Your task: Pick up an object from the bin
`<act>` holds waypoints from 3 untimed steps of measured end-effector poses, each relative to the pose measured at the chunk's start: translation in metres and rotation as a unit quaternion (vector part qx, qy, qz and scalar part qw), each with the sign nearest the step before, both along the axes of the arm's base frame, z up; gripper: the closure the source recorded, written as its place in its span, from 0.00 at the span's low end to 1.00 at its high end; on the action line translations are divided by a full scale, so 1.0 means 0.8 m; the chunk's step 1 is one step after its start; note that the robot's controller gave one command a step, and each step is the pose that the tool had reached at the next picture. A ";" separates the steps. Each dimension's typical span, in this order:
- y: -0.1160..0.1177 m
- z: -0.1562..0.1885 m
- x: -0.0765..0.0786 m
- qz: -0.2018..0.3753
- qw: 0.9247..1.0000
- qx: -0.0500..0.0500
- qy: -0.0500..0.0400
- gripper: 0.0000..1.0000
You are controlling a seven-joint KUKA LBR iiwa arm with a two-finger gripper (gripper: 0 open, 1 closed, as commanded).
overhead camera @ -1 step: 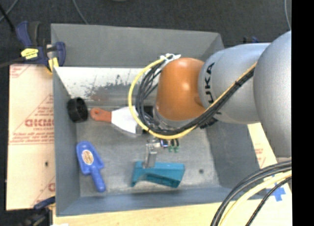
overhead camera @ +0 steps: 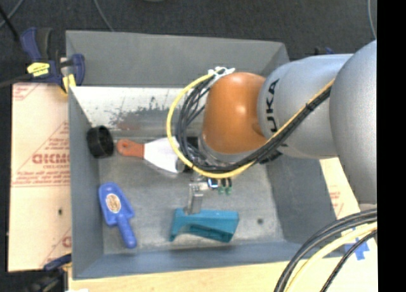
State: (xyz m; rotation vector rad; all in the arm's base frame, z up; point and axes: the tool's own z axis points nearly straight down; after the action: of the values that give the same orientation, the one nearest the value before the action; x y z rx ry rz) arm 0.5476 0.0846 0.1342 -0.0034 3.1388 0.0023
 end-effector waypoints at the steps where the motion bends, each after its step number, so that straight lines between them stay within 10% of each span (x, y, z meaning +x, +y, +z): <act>1: -0.016 -0.046 -0.034 0.042 0.999 0.000 0.000 0.00; 3: -0.022 -0.038 -0.061 0.009 1.000 0.000 -0.001 0.00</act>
Offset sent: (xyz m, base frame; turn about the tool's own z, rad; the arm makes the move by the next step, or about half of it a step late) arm -0.0453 -0.0142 -0.0041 -0.0616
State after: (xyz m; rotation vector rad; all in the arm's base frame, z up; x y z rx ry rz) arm 0.4986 0.0671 0.1041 -0.0317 3.1360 0.0038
